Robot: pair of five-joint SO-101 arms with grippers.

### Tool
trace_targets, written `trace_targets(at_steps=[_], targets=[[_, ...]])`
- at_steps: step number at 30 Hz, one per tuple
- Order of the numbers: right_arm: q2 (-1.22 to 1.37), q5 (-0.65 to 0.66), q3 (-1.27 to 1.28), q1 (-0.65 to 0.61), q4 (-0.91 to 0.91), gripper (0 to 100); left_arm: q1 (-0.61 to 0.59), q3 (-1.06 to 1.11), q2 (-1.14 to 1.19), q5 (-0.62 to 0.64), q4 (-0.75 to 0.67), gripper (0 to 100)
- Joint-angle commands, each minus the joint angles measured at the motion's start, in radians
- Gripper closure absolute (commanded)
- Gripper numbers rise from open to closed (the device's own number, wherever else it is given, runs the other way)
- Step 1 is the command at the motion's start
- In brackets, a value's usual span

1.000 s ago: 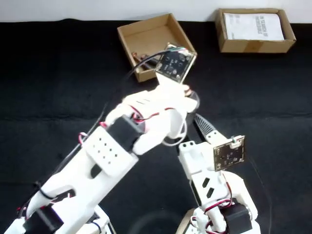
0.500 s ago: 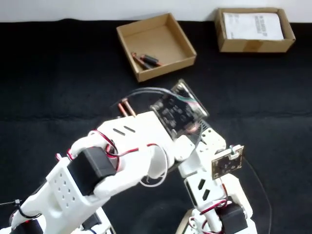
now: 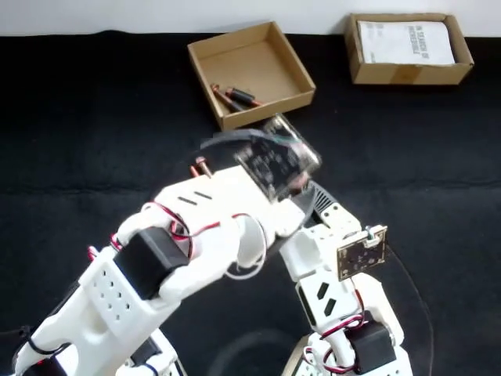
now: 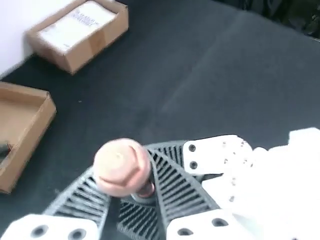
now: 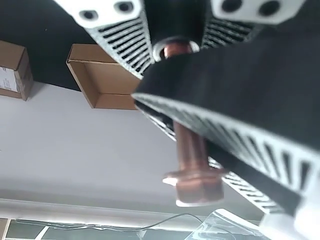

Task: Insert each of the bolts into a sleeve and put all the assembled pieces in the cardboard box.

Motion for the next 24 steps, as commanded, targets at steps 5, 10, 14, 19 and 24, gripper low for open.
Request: trace_targets(at_steps=[5,10,14,19,24], targets=[[-0.002,0.005,0.004,0.061,-0.019,99.1,-0.061,0.035,-0.035,-0.011,-0.028,99],[-0.002,0.005,0.015,0.084,-0.018,99.1,-0.059,0.054,-0.035,-0.008,-0.028,93],[-0.002,0.005,0.012,0.084,-0.018,99.1,-0.061,0.054,-0.035,0.051,-0.021,77],[-0.002,0.005,0.015,0.084,-0.018,99.1,-0.061,0.054,-0.035,0.081,-0.021,76],[-0.002,0.005,0.019,0.084,-0.018,99.1,-0.061,0.048,-0.036,0.081,-0.021,76]])
